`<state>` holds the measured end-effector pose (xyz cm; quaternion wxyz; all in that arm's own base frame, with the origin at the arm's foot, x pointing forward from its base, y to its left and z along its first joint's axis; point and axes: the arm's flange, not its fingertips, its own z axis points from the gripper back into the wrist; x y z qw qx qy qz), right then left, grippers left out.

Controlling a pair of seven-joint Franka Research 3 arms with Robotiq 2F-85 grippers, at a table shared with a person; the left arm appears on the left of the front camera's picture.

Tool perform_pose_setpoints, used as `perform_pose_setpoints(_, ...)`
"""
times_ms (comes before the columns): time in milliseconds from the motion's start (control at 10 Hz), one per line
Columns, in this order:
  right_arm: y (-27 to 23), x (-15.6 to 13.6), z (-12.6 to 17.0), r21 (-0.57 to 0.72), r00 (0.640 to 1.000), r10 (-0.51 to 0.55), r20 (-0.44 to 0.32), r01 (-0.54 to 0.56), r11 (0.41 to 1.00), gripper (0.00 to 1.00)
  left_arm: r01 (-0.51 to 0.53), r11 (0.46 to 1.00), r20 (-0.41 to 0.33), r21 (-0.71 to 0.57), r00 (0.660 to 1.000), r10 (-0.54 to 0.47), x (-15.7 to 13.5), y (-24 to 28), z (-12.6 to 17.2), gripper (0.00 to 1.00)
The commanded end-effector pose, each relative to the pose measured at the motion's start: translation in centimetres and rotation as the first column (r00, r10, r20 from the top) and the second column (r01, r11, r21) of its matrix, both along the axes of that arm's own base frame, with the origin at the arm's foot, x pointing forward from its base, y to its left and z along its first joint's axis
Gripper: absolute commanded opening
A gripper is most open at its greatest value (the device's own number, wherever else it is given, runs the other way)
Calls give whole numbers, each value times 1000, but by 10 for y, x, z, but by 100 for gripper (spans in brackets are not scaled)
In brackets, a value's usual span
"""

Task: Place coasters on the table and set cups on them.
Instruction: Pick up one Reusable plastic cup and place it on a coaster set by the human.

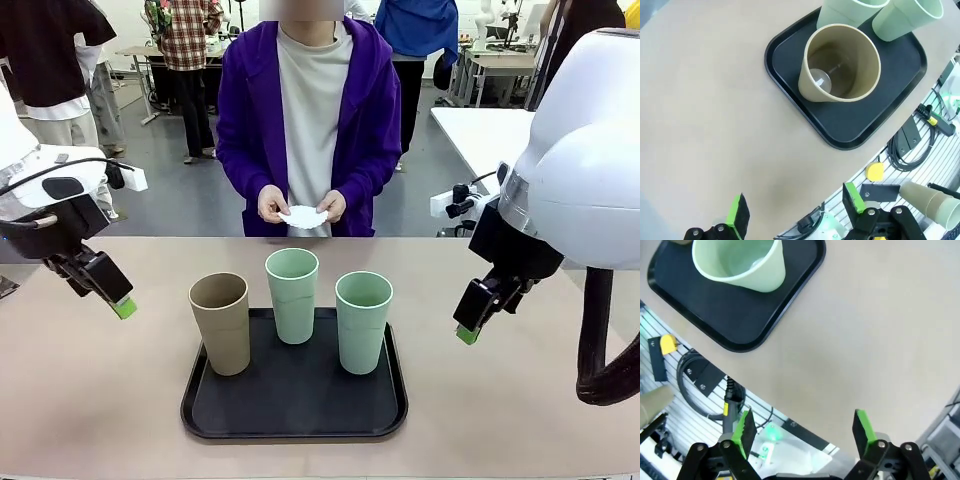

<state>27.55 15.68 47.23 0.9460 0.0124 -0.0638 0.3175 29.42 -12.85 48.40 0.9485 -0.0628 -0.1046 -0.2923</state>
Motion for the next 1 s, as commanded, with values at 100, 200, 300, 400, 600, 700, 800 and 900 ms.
perform_pose_setpoints(100, -2, 9, -1, -4, 999, -2, 35, 2, 1000, 100, 19, 1000, 58, 13, 998, -20, 10, -3, -1, 100)
perform_pose_setpoints(200, -1, 2, 0, -1, 1000, -2, 7, 2, 1000, 100, 5, 1000, 15, 1, 1000, -5, 2, -2, 1, 100)
perform_pose_setpoints(300, -29, 9, -7, 250, 991, -51, -126, 82, 965, 100, -35, 981, -4, -193, 999, 35, 7, 16, 7, 100)
perform_pose_setpoints(400, -61, 11, -9, 454, 965, -115, -237, 215, 865, 100, -64, 925, -33, -373, 998, 55, 6, 38, 22, 100)
perform_pose_setpoints(600, -122, 8, -10, 756, 944, -97, -316, 312, 576, 100, -136, 717, -124, -684, 990, 70, 6, 90, 45, 100)
perform_pose_setpoints(700, -148, 6, -13, 821, 934, -92, -346, 348, 453, 100, -167, 633, -170, -756, 984, 57, 11, 114, 45, 100)
perform_pose_setpoints(800, -173, 4, -20, 859, 925, -82, -372, 376, 347, 100, -216, 576, -231, -789, 972, 48, 14, 133, 33, 100)
perform_pose_setpoints(900, -191, 4, -29, 871, 915, -83, -394, 401, 284, 100, -310, 519, -319, -797, 945, 75, 25, 166, 15, 100)
